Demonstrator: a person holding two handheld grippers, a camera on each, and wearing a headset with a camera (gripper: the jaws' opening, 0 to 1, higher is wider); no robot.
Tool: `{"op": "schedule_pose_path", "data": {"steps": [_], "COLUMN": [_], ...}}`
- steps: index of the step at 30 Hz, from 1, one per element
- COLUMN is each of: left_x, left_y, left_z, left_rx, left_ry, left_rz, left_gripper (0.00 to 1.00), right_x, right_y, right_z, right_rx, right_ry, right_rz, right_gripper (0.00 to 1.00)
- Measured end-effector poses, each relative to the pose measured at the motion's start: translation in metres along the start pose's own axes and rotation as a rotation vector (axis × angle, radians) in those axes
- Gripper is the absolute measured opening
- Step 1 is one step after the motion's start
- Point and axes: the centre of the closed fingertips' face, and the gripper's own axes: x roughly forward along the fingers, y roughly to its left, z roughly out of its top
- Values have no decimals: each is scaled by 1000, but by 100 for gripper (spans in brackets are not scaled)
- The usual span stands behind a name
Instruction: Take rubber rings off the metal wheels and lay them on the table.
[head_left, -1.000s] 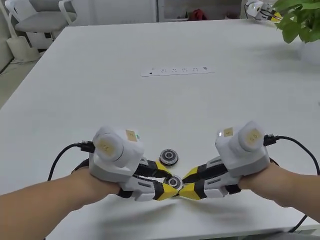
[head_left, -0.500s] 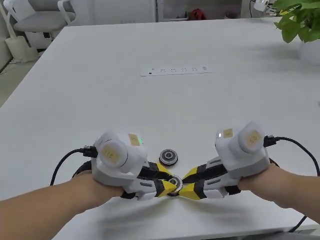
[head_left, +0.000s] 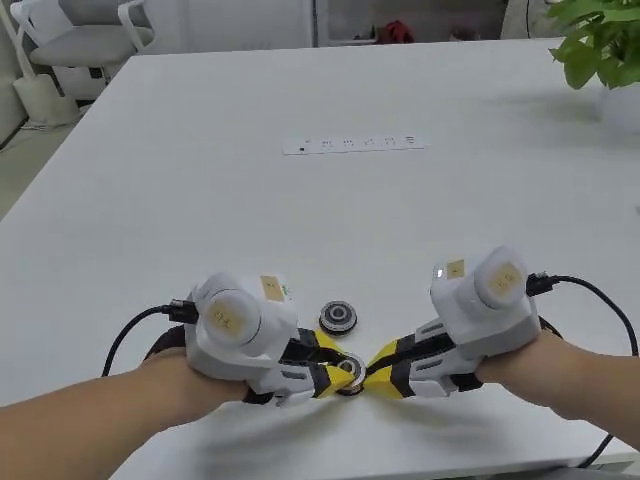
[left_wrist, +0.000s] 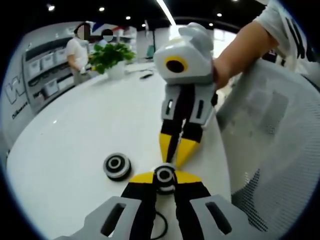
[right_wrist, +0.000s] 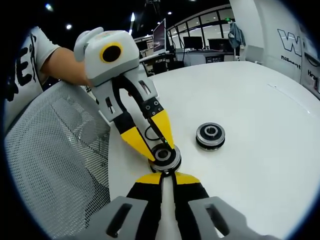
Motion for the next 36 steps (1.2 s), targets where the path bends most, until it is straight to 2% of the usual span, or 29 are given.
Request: {"op": "schedule_pose_path", "data": {"steps": [8, 13, 18, 21, 36], "left_x": [0, 0, 0, 0, 1], "left_y": [0, -2, -2, -2, -3], "left_z": [-1, -1, -1, -1, -1], "left_rx": [19, 30, 38, 38, 49], "left_ry": [4, 7, 11, 10, 13], "left_rz": [-3, 0, 8, 9, 21], "left_gripper": [13, 13, 12, 12, 12], "right_x": [-1, -8, -10, -13, -13], "right_y": [-2, -8, -9, -10, -3], "right_z": [-1, 4, 6, 12, 16], "right_rx": [52, 129, 152, 197, 245], "right_ry": [4, -42, -59, -99, -124], "right_rz": [-8, -14, -15, -7, 36], "right_gripper": [0, 0, 0, 0, 0]}}
